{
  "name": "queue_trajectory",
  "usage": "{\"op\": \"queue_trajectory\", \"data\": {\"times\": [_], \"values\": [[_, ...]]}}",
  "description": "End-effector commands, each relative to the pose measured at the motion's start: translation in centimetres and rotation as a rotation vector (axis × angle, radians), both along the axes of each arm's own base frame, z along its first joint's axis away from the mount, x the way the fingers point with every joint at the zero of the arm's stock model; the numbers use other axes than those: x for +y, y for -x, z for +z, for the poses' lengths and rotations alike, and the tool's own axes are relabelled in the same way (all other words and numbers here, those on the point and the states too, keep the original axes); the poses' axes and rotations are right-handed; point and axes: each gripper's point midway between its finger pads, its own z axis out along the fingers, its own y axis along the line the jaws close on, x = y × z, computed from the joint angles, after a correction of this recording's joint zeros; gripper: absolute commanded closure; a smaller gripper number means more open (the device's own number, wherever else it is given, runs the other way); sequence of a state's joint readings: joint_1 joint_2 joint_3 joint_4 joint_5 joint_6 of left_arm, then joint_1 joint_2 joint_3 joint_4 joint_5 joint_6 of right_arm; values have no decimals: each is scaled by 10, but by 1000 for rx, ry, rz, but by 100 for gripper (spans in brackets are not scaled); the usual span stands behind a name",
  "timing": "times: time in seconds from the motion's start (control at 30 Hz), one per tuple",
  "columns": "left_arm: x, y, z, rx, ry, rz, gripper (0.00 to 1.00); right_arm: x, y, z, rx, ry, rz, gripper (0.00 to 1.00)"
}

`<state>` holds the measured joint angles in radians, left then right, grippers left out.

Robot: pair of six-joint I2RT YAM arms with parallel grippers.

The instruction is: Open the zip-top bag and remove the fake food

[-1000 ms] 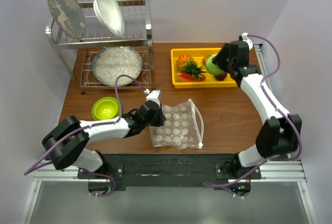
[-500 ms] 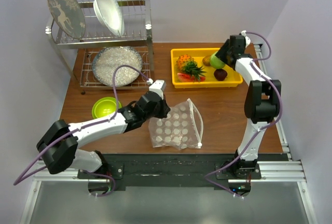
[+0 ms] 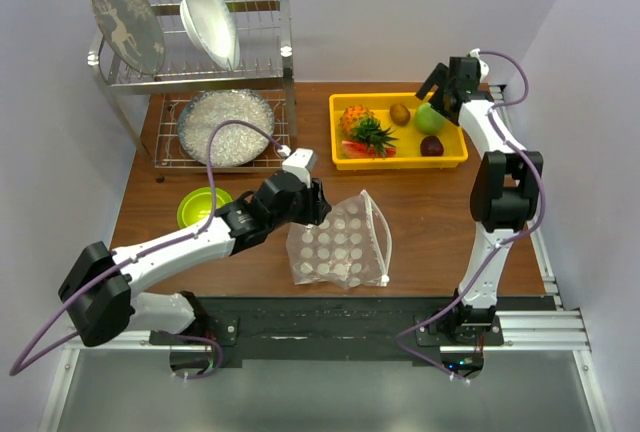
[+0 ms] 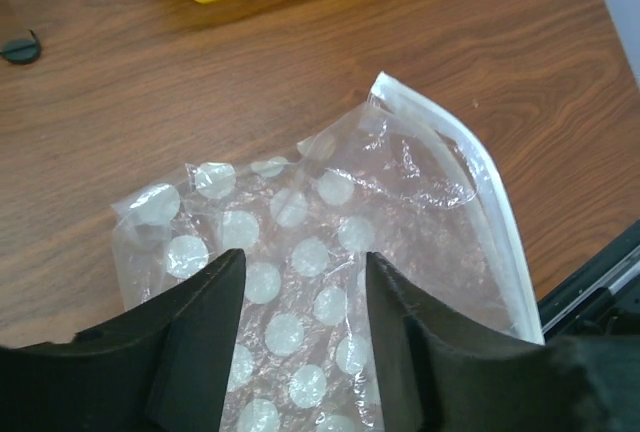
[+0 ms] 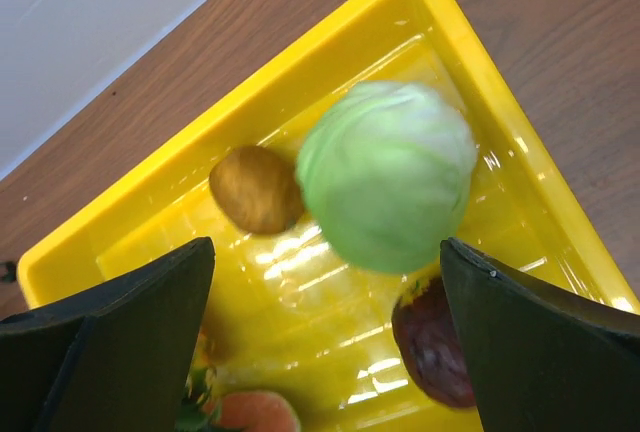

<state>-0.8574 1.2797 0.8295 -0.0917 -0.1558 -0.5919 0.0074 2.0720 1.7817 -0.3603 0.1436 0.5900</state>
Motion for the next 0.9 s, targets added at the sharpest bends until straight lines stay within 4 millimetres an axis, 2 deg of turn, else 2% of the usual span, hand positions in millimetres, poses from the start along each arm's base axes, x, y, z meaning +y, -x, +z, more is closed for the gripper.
{"op": "queue_trajectory", "data": {"times": [0.0,0.03,0.07,0.1,0.13,0.17,0.2,0.23,0.27,0.3,0.33,0.37,0.4,0.43,0.47,0.53,0.6,0.63,0.87], "values": [[3,-9,42,-80,67,-12,32,9,40,66,-81,-12,21,2],[5,-9,46,-90,71,-15,26,13,51,71,-88,-20,29,2],[5,-9,47,-90,72,-16,23,23,66,93,-134,-26,54,2],[6,-9,49,-93,76,-16,8,29,85,80,-102,-29,70,2],[8,-9,50,-92,77,-11,5,36,97,80,-103,-34,88,1],[8,-10,51,-92,77,-11,4,52,110,81,-109,-29,134,1],[9,-9,51,-91,76,-11,0,57,138,86,-124,-26,150,2],[11,-9,49,-82,71,-3,0,76,153,85,-131,-32,199,2],[14,-11,47,-80,61,20,0,82,175,67,-102,-35,223,2],[15,-11,47,-75,63,34,0,88,193,83,-153,-49,244,1],[16,-11,45,-68,65,41,0,101,209,81,-158,-75,296,1],[16,-10,43,-63,67,43,0,104,221,77,-159,-100,307,2],[17,-10,42,-59,67,48,0,104,242,69,-159,-119,321,1],[18,-9,41,-56,72,55,0,107,253,66,-159,-140,338,1],[22,-10,36,-54,64,70,0,108,267,47,-121,-162,348,1],[22,-9,38,-70,76,70,0,106,285,48,-145,-173,358,2],[25,-10,36,-81,80,80,0,99,297,35,-120,-153,346,2],[25,-9,36,-88,81,77,0,97,302,36,-127,-148,344,1],[30,-10,34,-123,65,79,0,94,310,30,-121,-137,352,2]]}}
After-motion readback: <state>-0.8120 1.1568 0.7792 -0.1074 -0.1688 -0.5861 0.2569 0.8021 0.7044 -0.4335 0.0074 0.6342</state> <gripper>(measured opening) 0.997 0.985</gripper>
